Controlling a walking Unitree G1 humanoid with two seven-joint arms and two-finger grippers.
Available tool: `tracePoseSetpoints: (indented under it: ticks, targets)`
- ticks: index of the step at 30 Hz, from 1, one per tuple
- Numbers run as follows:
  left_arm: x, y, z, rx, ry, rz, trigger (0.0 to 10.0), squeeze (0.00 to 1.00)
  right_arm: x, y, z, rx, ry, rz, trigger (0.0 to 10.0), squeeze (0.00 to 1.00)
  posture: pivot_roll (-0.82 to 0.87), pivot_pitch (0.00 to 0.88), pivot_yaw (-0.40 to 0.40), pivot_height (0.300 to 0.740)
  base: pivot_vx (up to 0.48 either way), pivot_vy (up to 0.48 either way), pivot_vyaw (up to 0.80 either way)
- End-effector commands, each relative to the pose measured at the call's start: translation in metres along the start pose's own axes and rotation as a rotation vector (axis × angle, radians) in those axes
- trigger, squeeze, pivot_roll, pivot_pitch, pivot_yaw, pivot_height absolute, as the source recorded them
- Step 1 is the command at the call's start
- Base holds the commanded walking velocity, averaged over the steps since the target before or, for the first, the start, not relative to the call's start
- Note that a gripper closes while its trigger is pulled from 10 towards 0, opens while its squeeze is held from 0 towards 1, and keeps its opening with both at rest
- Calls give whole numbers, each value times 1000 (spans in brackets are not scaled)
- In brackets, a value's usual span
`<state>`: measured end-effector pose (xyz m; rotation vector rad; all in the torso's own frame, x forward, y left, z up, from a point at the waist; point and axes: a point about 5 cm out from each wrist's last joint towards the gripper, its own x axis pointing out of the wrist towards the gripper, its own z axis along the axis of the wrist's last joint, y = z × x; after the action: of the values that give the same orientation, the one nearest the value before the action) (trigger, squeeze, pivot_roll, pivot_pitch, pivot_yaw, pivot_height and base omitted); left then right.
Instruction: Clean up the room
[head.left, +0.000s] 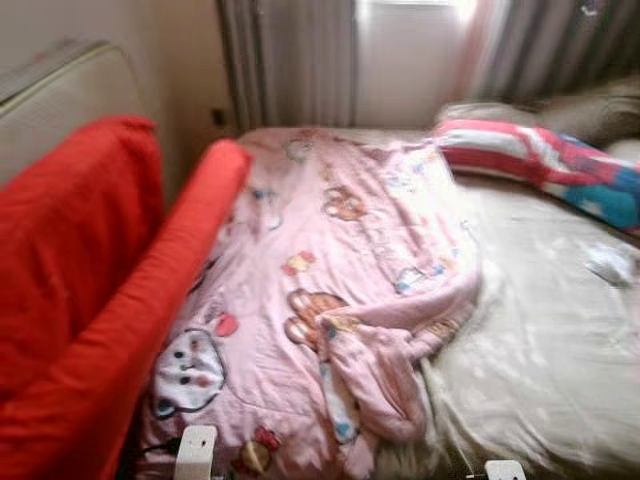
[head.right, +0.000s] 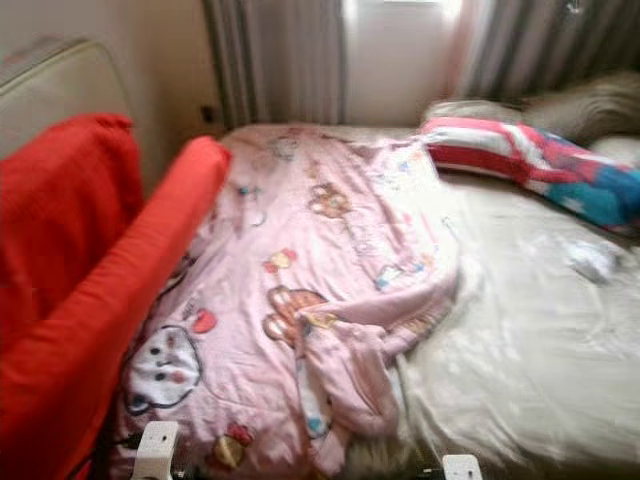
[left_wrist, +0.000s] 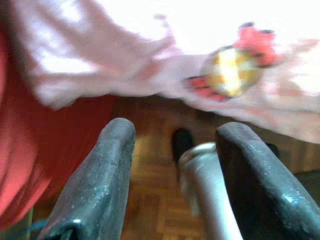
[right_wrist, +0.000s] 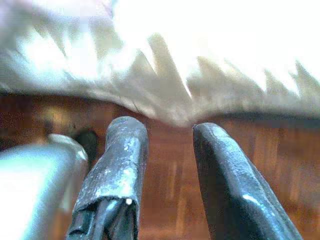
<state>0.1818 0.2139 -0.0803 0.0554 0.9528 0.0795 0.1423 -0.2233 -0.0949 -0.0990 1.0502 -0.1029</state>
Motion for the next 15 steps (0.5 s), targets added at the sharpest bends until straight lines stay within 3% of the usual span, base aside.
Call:
tracePoseSetpoints:
  ticks: [1,13,15]
  targets:
    - [0,1,-3,-1,15,6,10000,0,0,6,0,26,-17,14,10000,0,-101,0,-29,740,0,0,0]
    - [0,3,4,36,-4,-1,10000,0,-1,11,22,12,-197,47,10000,0,-137,0,5,740,0,0,0]
    - [1,5,11,42,-20,1,10000,0,-1,26,106,-32,-452,75,10000,0,-126,0,21,740,0,0,0]
